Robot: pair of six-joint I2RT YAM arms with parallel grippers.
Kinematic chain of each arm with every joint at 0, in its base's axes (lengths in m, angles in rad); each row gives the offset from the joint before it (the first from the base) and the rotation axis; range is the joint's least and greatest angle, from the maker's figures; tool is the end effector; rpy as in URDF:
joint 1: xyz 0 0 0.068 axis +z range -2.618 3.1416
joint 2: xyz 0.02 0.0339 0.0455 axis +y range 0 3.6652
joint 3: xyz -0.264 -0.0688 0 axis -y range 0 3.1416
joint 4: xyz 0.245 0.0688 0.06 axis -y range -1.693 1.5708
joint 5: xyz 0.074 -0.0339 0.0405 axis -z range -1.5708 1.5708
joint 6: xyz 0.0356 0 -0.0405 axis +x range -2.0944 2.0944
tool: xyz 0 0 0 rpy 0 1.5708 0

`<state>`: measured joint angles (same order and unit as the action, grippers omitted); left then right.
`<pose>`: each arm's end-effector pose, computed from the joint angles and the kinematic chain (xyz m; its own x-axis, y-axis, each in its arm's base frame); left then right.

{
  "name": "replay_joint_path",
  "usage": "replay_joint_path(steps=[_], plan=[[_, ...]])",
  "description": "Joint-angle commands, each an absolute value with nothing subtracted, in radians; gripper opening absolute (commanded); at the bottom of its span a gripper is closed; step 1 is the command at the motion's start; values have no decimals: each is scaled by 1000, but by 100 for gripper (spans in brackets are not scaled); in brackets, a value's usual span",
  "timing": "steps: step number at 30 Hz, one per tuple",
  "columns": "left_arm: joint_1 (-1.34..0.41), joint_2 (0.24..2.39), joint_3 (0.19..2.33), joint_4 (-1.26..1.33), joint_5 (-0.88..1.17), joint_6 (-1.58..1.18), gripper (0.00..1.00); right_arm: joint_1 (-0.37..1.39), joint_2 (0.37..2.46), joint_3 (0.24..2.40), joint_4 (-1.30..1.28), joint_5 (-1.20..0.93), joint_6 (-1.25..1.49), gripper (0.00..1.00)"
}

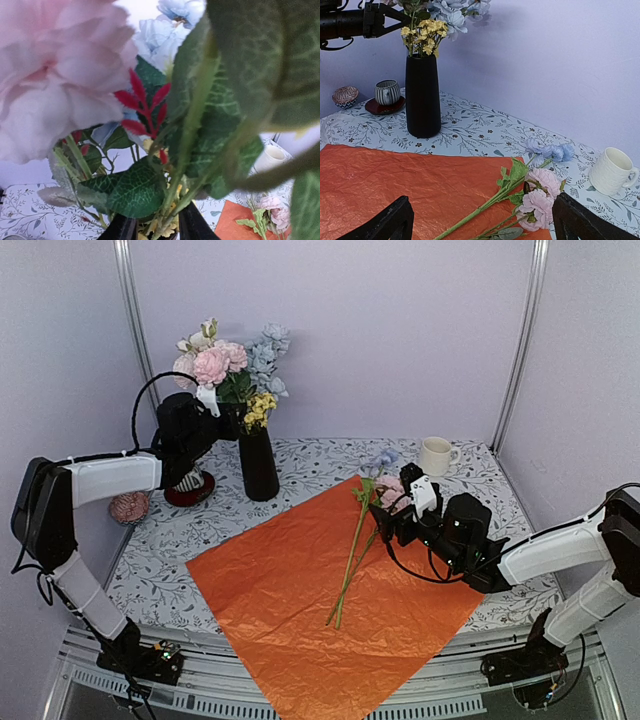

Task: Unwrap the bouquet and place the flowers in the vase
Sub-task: Pick up the fake flower from the flattened wrapping paper.

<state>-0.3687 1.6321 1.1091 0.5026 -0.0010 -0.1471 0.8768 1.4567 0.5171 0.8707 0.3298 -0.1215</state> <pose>0.3619 -0.1398 0.3044 -0.0715 -0.1295 -0.9890 0.3528 0.9242 -0.1465 0.1946 0.2158 0.2060 0.0194 -0.1560 -0.9876 -0.5221 0.8408 -0.1430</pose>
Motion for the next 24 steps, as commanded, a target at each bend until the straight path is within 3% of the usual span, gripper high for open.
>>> replay_joint_path(steps=[1,15,24], plan=[[-351,1651,1111,519,-37,-140,28,879,1468,540,858,318,-129,99],[-343,1605,994,517,-34,-185,28,878,1474,544,852,309,-126,99],[-342,1451,874,490,48,-262,50,878,1475,549,846,304,-125,99]])
